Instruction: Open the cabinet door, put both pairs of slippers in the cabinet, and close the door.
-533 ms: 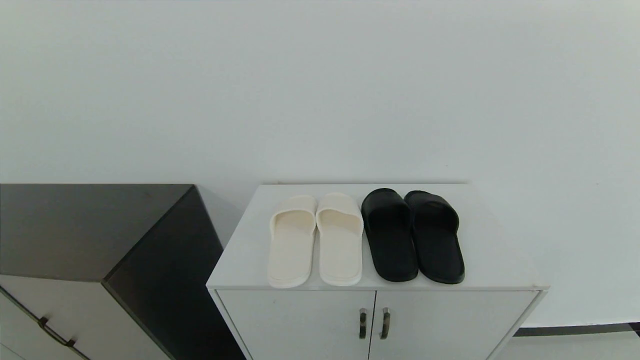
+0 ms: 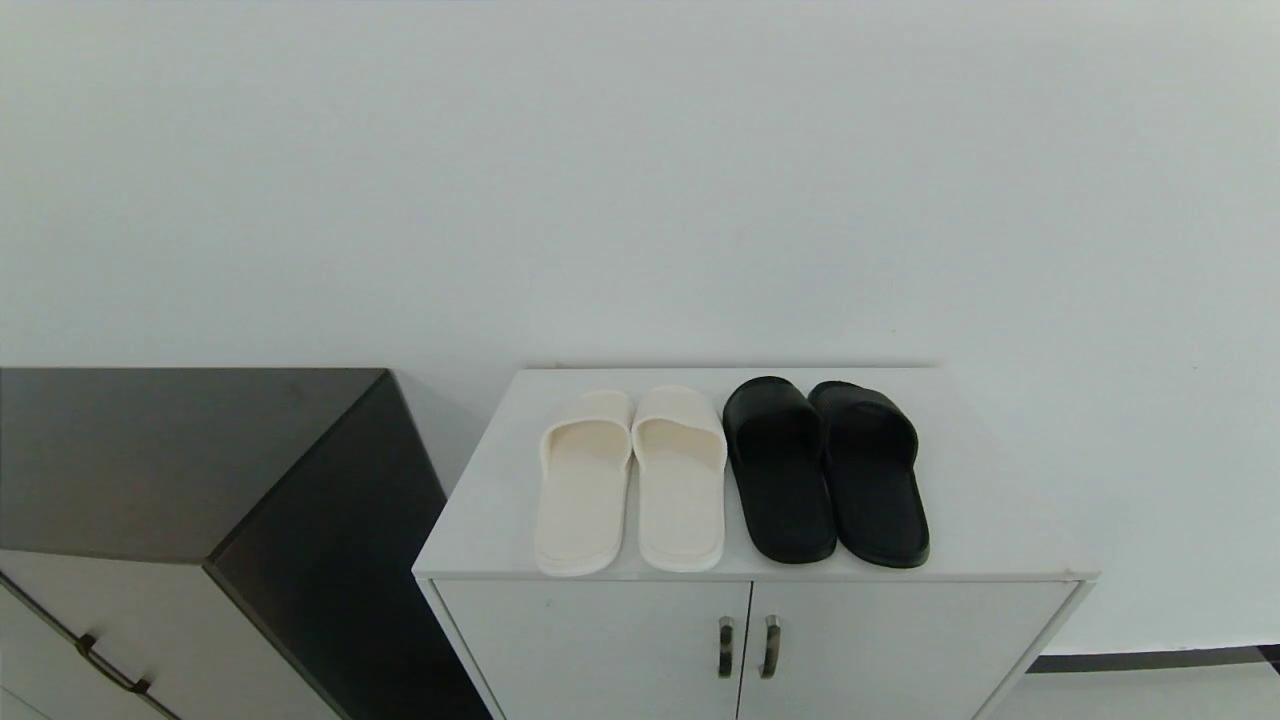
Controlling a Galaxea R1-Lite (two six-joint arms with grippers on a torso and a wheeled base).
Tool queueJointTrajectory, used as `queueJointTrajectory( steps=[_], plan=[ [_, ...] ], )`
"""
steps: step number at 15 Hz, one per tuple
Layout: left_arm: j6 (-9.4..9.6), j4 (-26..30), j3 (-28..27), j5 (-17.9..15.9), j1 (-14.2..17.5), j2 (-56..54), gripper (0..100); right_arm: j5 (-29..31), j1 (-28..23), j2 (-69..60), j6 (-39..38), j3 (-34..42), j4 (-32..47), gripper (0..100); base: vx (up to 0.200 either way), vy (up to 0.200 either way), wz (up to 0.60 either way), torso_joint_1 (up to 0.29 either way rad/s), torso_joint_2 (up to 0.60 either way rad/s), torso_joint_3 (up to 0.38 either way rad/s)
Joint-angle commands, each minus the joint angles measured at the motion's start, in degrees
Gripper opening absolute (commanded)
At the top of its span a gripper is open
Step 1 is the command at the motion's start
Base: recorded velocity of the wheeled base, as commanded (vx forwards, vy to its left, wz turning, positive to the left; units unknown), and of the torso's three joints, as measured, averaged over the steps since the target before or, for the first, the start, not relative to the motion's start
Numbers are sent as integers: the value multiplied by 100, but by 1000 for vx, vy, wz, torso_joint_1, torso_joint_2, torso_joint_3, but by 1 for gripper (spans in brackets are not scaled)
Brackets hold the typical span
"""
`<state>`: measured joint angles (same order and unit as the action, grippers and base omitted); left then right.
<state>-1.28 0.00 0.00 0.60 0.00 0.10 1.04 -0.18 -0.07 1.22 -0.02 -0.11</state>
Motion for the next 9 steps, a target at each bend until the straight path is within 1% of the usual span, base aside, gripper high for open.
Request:
queueJointTrajectory(
  steps=[1,2,3,4,5,6,7,8,9],
  plan=[
    [5,0,0,2,0,8,0,-25,1,16,1,-349,-147,100,0,0,0,0,0,0],
    [-4,0,0,2,0,8,0,-200,27,359,-236,-1079,72,100,0,0,0,0,0,0],
    [5,0,0,-7,0,8,0,-315,27,684,-359,-1351,292,100,0,0,0,0,0,0],
    [5,0,0,-16,0,8,0,-798,45,1141,-350,-1518,609,100,0,0,0,0,0,0],
    [5,9,0,-25,0,8,0,-1492,80,1431,-192,-1404,688,100,0,0,0,0,0,0],
    [5,0,0,-25,0,8,0,-1976,71,1791,28,-1316,697,100,0,0,0,0,0,0],
    [5,0,0,-25,0,8,0,-2116,89,2495,186,-1342,617,100,0,0,0,0,0,0],
    [5,0,0,-25,0,8,0,-2134,168,3004,177,-1404,345,100,0,0,0,0,0,0],
    [5,0,0,-25,0,8,0,-2134,387,3567,115,-1457,-103,100,0,0,0,0,0,0]
  ],
)
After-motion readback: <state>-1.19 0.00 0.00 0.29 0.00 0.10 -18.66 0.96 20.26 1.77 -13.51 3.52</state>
